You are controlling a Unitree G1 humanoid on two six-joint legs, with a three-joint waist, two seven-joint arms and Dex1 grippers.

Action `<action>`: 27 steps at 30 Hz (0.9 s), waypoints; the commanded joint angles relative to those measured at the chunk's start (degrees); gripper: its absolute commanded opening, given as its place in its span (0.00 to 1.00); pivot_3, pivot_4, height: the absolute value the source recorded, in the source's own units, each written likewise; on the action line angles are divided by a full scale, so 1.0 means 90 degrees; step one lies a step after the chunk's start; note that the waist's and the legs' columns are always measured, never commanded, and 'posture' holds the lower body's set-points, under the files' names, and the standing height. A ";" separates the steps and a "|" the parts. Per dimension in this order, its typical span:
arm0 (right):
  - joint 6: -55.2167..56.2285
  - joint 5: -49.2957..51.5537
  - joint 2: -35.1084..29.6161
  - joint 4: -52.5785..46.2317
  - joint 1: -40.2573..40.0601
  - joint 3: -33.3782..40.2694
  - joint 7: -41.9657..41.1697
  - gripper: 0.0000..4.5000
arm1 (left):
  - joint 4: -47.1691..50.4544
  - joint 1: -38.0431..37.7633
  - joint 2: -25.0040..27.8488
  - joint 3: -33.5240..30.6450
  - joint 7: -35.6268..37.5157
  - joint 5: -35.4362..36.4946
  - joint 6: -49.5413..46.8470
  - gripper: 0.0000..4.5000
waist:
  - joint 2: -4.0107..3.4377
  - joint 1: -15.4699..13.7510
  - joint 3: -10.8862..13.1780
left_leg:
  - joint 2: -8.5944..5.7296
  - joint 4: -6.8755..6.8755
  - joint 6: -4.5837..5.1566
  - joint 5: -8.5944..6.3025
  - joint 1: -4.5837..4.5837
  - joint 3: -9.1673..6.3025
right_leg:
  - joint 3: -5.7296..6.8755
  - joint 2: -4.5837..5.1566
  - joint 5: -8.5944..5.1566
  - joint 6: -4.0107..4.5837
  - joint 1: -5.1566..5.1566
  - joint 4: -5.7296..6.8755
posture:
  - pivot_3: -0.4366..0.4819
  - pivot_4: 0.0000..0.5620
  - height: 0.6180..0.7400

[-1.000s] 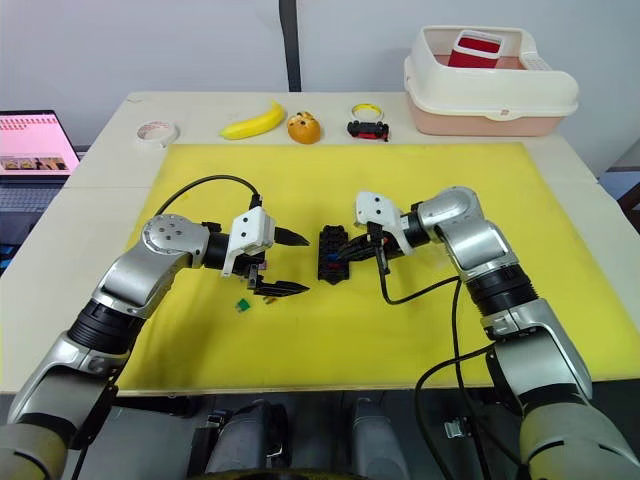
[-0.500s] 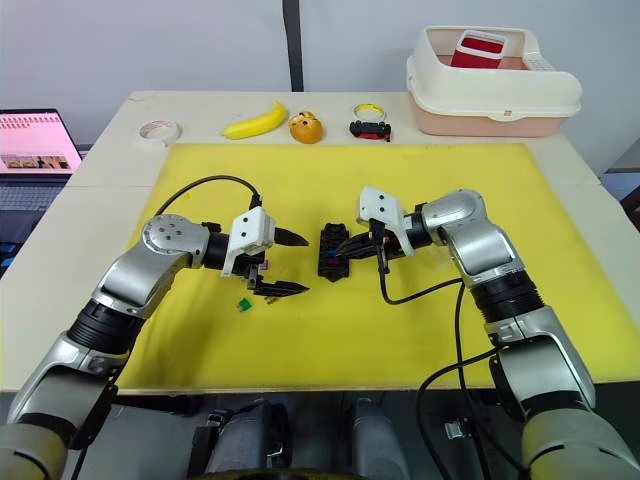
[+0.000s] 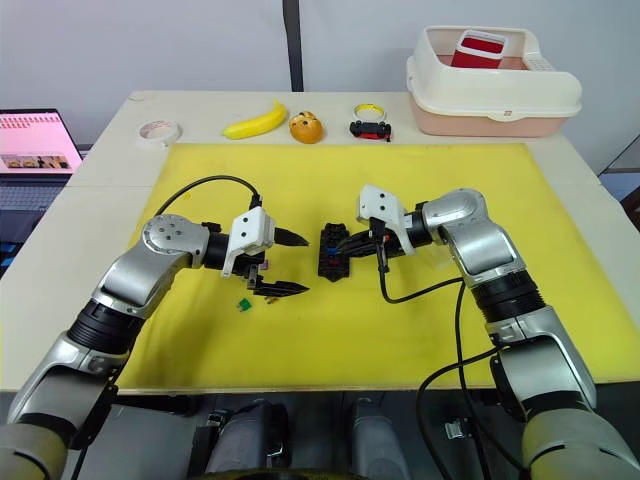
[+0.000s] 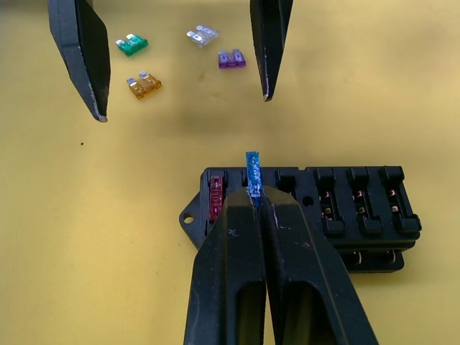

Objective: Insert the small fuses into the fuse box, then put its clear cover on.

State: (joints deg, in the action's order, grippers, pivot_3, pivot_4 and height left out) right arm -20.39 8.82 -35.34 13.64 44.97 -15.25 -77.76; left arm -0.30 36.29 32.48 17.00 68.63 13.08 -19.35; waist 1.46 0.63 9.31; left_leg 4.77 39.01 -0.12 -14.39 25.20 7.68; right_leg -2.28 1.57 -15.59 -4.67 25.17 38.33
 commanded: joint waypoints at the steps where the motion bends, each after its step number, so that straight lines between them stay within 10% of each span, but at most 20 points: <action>1: 0.0146 -0.0054 -0.0072 0.0013 0.0065 0.0039 -0.0010 0.00 | 0.0114 0.0098 0.0027 -0.0158 0.0013 0.0042 0.0068 0.98 | 0.0000 0.0002 0.0000 | 0.0000 0.0000 0.0000 0.0000 0.0000 0.0000 | 0.0000 0.0000 0.0000 0.0000 0.0000 0.0000 | 0.48 0.27 0.99; 27: 0.0591 -0.0423 0.0010 0.0219 0.0113 -0.0273 -0.0138 0.00 | 0.0139 0.0080 0.0019 -0.0169 -0.0027 0.0044 0.0057 0.98 | 0.0000 0.0007 0.0000 | 0.0000 0.0000 0.0000 0.0000 0.0000 -0.0001 | 0.0000 -0.0001 0.0000 0.0000 0.0000 0.0000 | 0.48 0.27 0.99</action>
State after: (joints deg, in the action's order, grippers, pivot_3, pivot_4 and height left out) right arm -15.59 5.83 -35.17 15.46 45.53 -16.72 -78.54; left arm -0.29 36.29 32.49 17.00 68.54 13.08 -19.36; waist 1.46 0.69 9.31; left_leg 4.77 39.01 -0.12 -14.39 25.19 7.68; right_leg -2.28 1.56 -15.59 -4.67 25.17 38.33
